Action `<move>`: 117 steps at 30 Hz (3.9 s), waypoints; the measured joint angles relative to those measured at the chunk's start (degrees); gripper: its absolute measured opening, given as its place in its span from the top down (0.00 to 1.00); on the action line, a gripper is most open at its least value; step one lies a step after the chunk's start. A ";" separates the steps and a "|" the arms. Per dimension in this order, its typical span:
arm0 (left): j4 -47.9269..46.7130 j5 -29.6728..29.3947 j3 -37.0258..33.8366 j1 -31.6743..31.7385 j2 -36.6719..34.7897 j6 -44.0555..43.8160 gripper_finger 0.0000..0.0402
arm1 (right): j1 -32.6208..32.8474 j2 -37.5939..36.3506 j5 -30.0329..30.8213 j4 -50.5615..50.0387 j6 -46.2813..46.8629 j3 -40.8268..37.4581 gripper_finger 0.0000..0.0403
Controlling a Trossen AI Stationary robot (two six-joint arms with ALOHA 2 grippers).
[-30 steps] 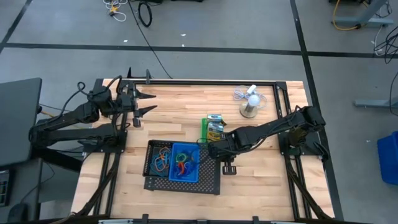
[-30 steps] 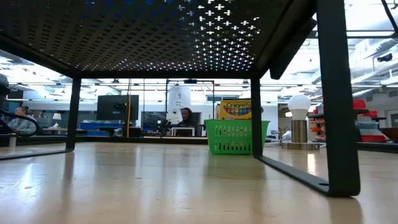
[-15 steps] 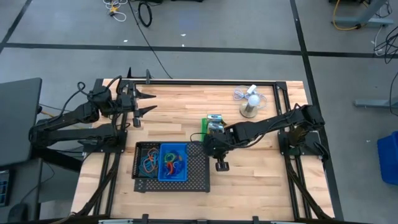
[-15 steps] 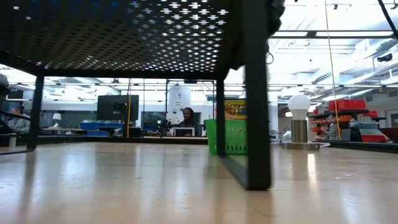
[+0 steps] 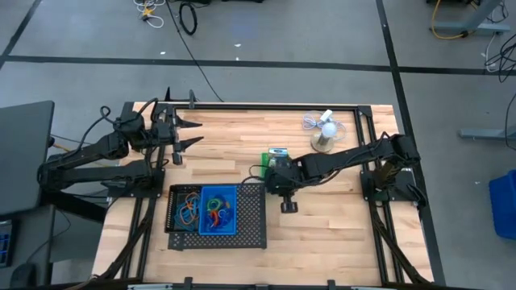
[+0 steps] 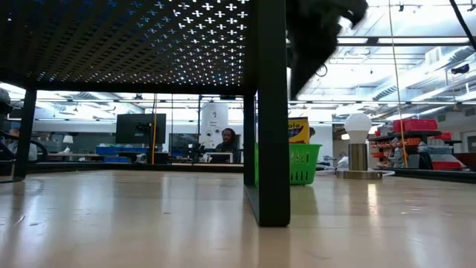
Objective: Pick & Place Office Desk Supplies
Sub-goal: Put the green bin with the crayon boxes on the shelf
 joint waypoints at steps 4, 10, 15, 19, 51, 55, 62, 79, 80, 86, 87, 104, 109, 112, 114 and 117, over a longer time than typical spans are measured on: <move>-0.51 0.00 0.00 0.00 0.00 0.33 0.53 | -1.27 0.00 0.53 -4.68 0.76 -2.78 0.95; -0.49 0.00 0.00 0.00 0.00 0.53 0.53 | -3.46 0.00 -1.66 -3.94 -2.77 -5.69 0.79; -0.74 0.00 0.00 0.01 0.00 0.60 0.53 | -4.58 0.00 -1.89 0.42 -6.26 -5.89 0.58; -0.86 0.00 0.00 0.00 0.00 0.70 0.53 | -4.18 0.32 -2.96 4.22 -7.81 -5.89 0.47; -1.26 -0.44 0.04 0.00 0.00 0.61 0.53 | -7.06 8.74 -4.39 12.56 -9.98 -8.60 0.64; -1.26 -0.44 0.04 0.00 0.00 0.61 0.53 | -7.07 8.81 -4.55 13.19 -8.30 -9.49 0.76; -1.25 -0.44 0.04 0.00 0.00 0.67 0.53 | -7.07 8.93 -4.31 12.04 -8.10 -9.50 0.96; -1.25 -0.44 0.04 0.00 0.00 0.61 0.53 | -4.51 5.39 0.50 7.89 -4.81 -10.04 0.98; -1.25 -0.44 0.04 0.00 0.00 0.61 0.53 | -4.32 5.23 1.05 7.35 -4.51 -10.04 0.98; -1.23 -0.43 0.04 0.02 0.00 0.61 0.53 | -3.29 5.18 2.31 5.86 -3.47 -9.19 0.98; -1.25 -0.42 0.04 0.00 0.00 0.61 0.53 | -3.15 5.18 2.81 5.41 -3.16 -8.76 0.98; -1.30 -0.42 0.00 0.02 0.00 0.60 0.53 | 0.16 4.96 11.39 0.18 1.41 -5.00 0.98; -1.27 -0.42 0.00 0.00 0.00 0.61 0.53 | 3.45 4.94 12.33 -0.15 4.59 -5.06 0.98; -1.30 -0.42 0.00 0.01 0.00 0.60 0.53 | 5.74 4.92 10.16 -0.89 6.39 -5.08 0.98; -1.30 -0.42 0.00 0.01 0.00 0.59 0.53 | 7.46 4.92 7.24 -0.90 7.67 -5.08 0.98; -1.30 -0.39 0.00 0.00 0.00 0.59 0.53 | 9.83 4.86 2.64 -0.65 10.59 -5.08 0.98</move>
